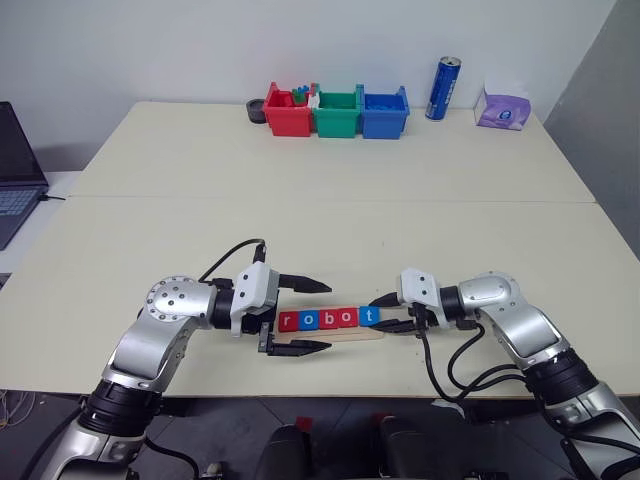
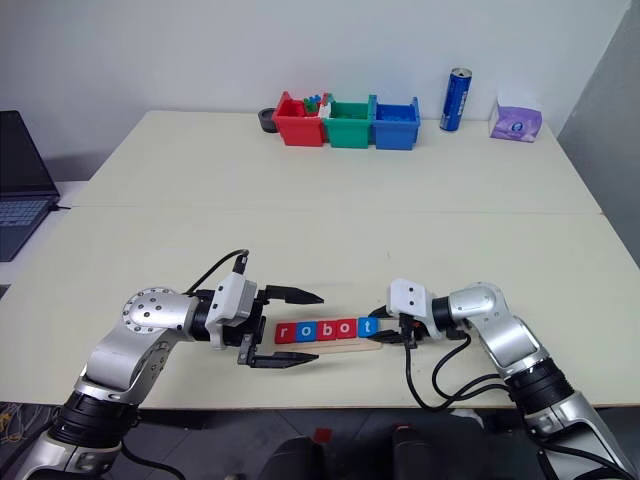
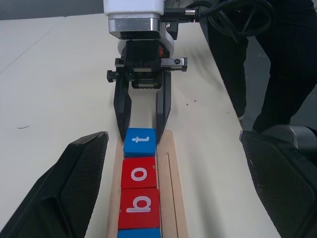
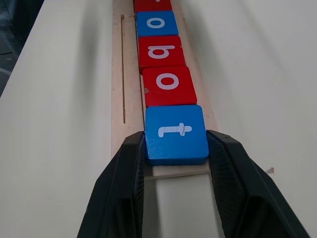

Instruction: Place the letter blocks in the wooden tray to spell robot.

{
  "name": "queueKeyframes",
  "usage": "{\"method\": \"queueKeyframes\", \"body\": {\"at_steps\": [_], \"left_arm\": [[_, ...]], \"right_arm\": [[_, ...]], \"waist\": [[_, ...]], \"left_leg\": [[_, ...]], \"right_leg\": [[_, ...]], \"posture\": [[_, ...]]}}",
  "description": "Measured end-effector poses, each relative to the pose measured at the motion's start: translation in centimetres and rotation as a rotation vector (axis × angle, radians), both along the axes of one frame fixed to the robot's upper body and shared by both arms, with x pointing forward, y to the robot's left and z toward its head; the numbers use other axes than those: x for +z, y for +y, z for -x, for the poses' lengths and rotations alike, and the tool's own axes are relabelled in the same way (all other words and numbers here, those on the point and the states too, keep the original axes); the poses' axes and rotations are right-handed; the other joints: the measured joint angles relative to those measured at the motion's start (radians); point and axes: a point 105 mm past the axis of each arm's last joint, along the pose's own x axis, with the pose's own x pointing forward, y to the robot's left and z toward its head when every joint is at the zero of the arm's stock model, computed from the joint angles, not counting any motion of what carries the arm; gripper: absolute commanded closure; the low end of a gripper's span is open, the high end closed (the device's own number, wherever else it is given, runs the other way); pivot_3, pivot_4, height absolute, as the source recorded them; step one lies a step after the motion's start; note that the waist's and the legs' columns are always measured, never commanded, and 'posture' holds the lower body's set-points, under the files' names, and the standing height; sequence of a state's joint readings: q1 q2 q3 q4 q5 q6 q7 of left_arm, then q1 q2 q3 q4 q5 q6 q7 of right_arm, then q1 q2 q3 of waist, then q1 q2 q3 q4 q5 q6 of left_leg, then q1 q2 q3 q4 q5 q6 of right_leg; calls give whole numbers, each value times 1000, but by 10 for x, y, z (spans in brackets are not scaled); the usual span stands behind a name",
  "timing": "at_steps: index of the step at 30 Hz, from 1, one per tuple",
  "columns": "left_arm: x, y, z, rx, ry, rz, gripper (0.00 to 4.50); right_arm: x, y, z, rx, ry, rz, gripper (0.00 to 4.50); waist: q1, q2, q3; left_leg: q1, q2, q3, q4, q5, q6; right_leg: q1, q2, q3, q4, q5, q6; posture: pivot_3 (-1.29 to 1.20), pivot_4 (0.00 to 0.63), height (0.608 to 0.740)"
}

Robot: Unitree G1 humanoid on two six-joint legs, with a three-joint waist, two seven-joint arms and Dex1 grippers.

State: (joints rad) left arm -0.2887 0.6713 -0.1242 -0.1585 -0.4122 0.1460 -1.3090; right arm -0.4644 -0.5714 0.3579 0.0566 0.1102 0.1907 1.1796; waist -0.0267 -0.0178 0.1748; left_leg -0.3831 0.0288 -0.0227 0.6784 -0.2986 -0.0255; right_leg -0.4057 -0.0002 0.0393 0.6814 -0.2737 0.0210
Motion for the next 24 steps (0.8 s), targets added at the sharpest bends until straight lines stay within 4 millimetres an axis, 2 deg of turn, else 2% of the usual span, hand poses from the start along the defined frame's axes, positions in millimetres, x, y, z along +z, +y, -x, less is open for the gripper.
{"method": "queueKeyframes", "body": {"at_steps": [7, 8, 13, 18, 21, 24], "left_arm": [[1, 0, 0, 0, -3, 0, 0], [1, 0, -1, 0, -4, 0, 0], [2, 0, 0, -7, -5, -2, 0], [2, 0, -2, -9, -6, -3, 0], [3, 1, -4, -7, -5, -4, 0], [2, 2, -6, 0, 0, -5, 0]], "right_arm": [[1, 0, -1, 5, 1, 2, 97], [1, 0, -1, 6, 2, 2, 8], [3, -2, -2, -9, 11, -13, 8], [22, -7, -8, -81, 32, -98, 8], [30, -9, -11, -118, 38, -142, 630], [31, -8, -11, -138, 33, -153, 1748]], "waist": [[0, 0, 0], [0, 0, 0], [0, 0, 0], [0, 0, 0], [0, 0, 0], [0, 0, 0]], "left_leg": [[0, 0, 0, 0, 0, 0], [0, 0, 0, 0, 0, 0], [0, 0, 0, 0, 0, 0], [0, 0, 0, 0, 0, 0], [0, 0, 0, 0, 0, 0], [0, 0, 0, 0, 0, 0]], "right_leg": [[0, 0, 0, 0, 0, 0], [0, 0, 0, 0, 0, 0], [0, 0, 0, 0, 0, 0], [0, 0, 0, 0, 0, 0], [0, 0, 0, 0, 0, 0], [0, 0, 0, 0, 0, 0]], "posture": [[0, 150, 740], [0, 150, 740], [0, 150, 740], [0, 150, 740], [0, 150, 740], [0, 150, 740]]}}
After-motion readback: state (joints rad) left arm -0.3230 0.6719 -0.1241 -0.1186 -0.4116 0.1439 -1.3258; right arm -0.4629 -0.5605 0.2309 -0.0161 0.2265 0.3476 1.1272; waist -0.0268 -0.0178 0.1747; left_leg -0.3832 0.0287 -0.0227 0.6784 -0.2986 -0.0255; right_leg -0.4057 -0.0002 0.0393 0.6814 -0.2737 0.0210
